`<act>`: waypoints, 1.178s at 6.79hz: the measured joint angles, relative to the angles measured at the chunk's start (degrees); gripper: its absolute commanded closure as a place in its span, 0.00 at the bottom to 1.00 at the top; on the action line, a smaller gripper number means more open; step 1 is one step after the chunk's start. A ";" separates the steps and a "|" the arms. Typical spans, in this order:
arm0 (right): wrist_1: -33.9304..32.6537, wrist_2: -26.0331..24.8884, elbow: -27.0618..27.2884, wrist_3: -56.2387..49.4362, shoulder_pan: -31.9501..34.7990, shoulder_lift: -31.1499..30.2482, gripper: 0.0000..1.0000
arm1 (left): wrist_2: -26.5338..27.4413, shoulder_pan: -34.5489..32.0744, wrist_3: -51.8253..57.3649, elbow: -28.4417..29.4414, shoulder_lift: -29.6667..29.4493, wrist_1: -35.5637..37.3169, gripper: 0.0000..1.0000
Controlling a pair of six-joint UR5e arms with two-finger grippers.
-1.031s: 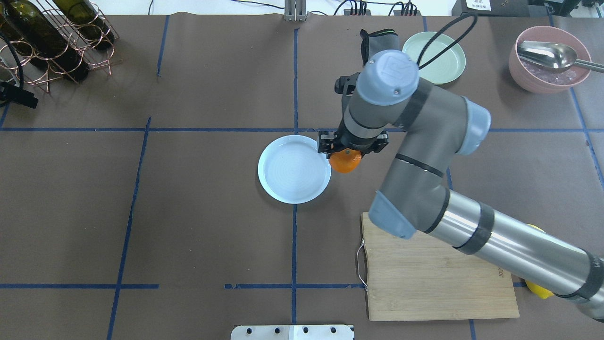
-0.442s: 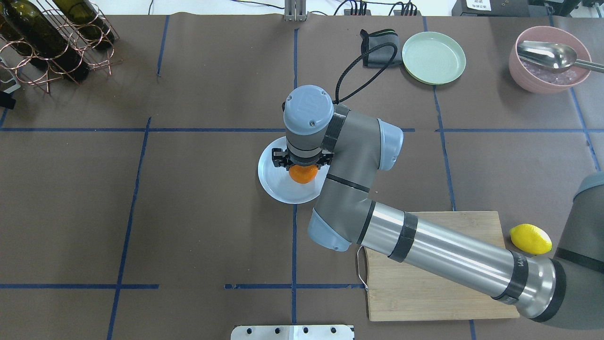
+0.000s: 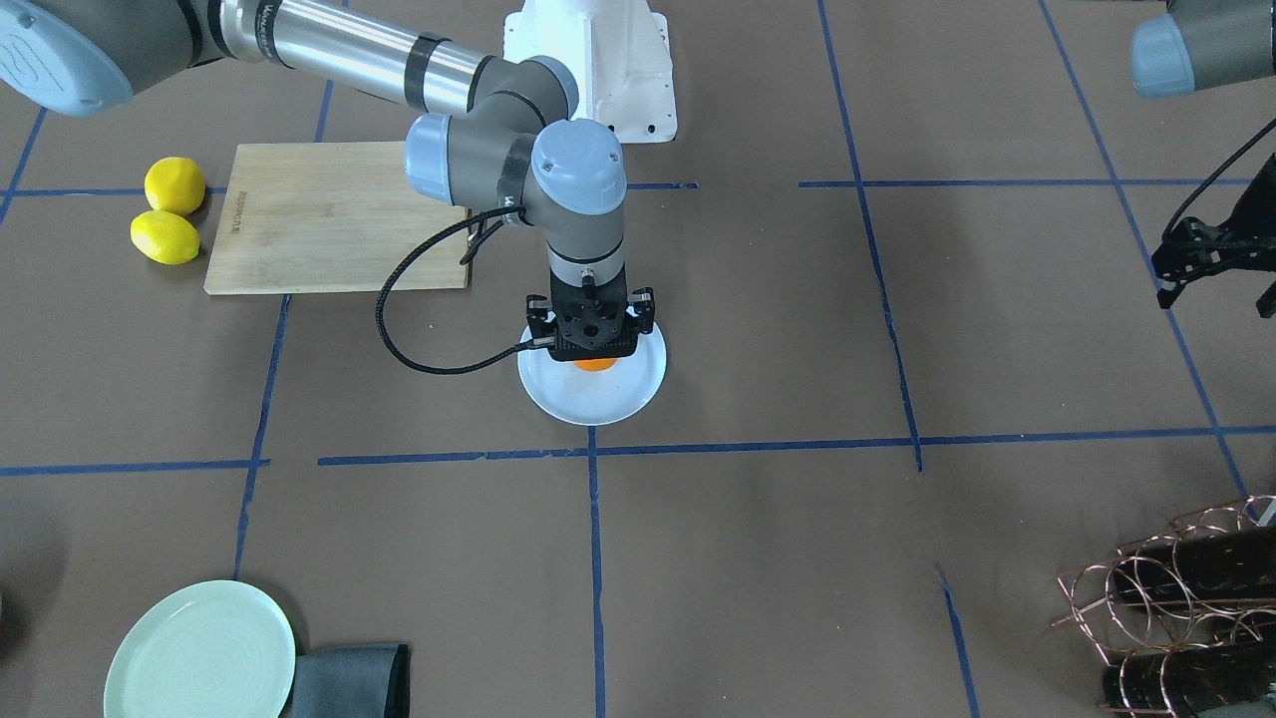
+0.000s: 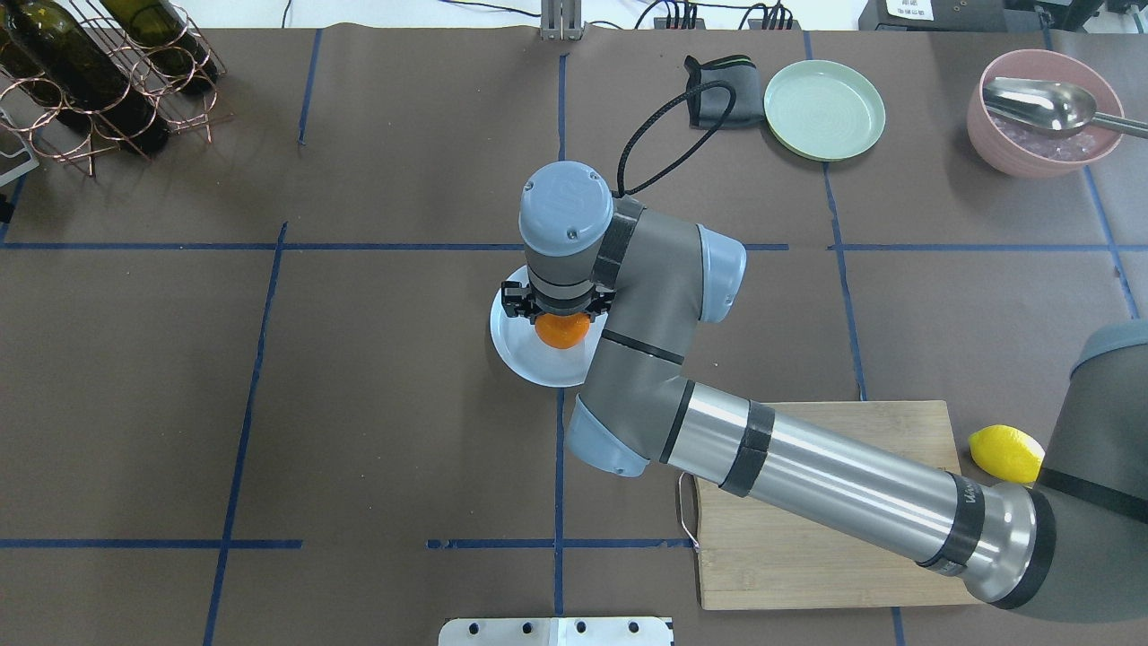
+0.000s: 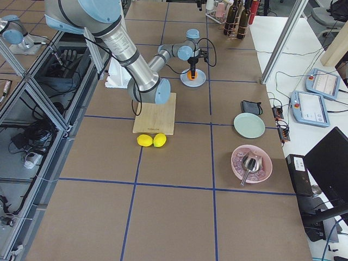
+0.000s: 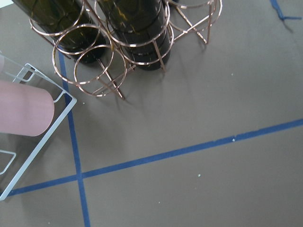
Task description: Pick orange to plate
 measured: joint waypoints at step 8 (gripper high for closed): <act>-17.31 11.69 30.20 -19.44 17.26 -17.57 0.00 | -3.02 -7.63 14.86 5.42 1.95 1.68 0.00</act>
